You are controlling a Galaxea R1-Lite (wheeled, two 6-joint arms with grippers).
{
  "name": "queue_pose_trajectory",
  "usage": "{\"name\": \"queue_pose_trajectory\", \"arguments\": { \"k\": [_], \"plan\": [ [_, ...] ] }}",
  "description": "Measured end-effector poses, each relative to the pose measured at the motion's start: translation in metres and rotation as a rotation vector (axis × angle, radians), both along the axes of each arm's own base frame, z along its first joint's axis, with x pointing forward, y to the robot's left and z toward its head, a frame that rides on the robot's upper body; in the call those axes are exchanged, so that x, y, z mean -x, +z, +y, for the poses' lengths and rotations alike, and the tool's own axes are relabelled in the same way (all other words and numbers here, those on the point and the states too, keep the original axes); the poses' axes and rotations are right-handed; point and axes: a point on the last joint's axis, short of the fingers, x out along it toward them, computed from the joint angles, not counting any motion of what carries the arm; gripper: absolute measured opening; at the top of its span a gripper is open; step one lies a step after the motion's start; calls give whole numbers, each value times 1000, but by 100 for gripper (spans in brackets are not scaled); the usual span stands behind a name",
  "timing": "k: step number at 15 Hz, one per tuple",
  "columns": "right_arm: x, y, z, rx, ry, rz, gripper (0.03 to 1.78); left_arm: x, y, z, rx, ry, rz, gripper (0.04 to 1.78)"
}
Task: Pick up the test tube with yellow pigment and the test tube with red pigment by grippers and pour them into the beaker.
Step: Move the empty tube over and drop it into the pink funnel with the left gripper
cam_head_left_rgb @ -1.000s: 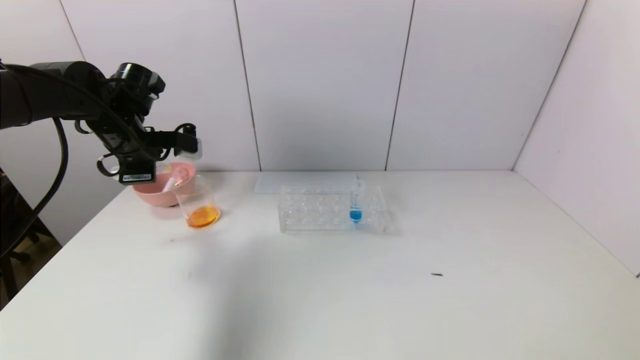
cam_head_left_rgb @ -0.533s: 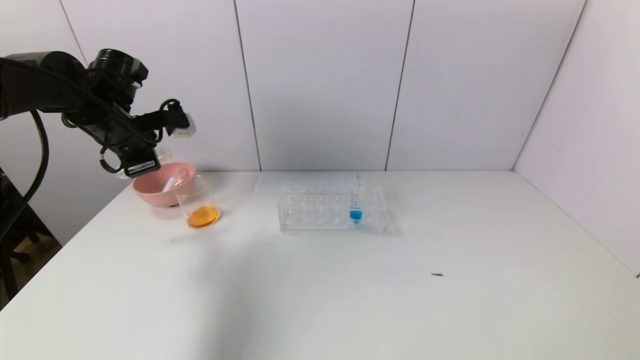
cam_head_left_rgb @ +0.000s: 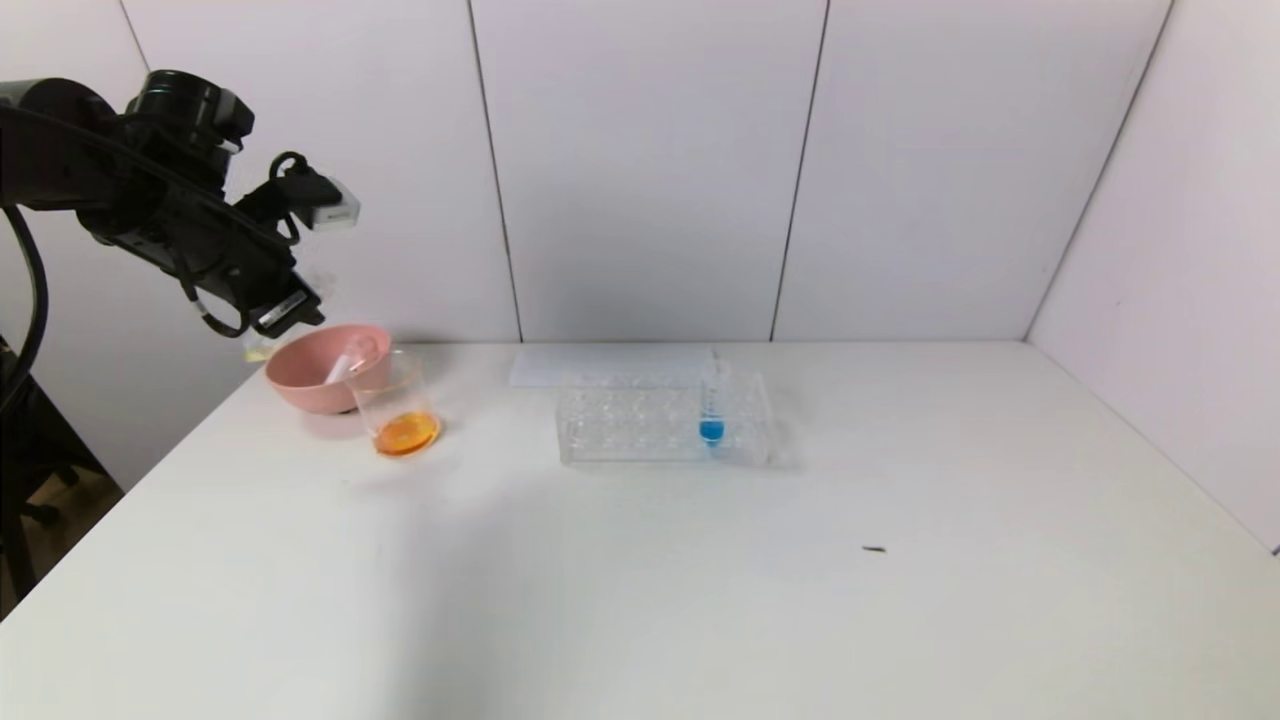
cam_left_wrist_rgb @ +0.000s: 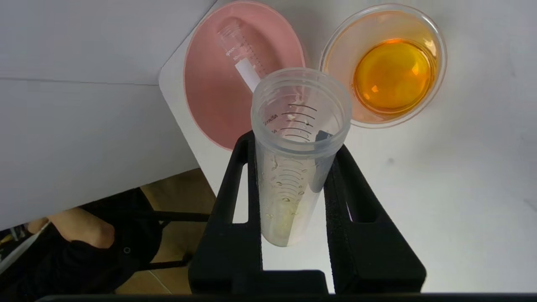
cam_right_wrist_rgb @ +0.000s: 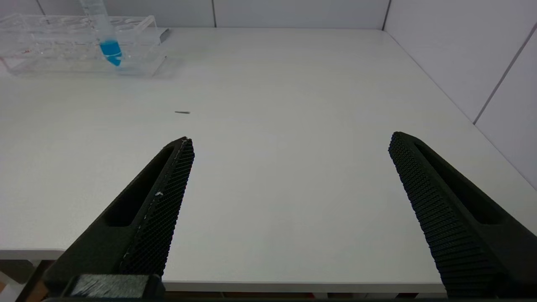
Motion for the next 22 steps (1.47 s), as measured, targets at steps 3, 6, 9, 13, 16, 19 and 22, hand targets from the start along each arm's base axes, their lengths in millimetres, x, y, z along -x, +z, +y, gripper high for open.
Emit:
{"name": "queue_pose_trajectory", "arguments": {
  "k": [3,6,9,13,16,19,22],
  "plan": [
    [0,0,0,0,0,0,170,1,3,0,135,47,-19,45],
    [0,0,0,0,0,0,170,-1,8,-1,271,89,-72,45],
    [0,0,0,0,0,0,170,-4,9,-1,355,143,-135,45],
    [0,0,0,0,0,0,170,-10,5,0,439,191,-232,45],
    [0,0,0,0,0,0,170,-15,1,2,499,228,-295,45],
    [0,0,0,0,0,0,170,-18,-6,4,488,253,-362,45],
    [0,0,0,0,0,0,170,-18,-12,5,493,284,-420,45]
  ]
}}
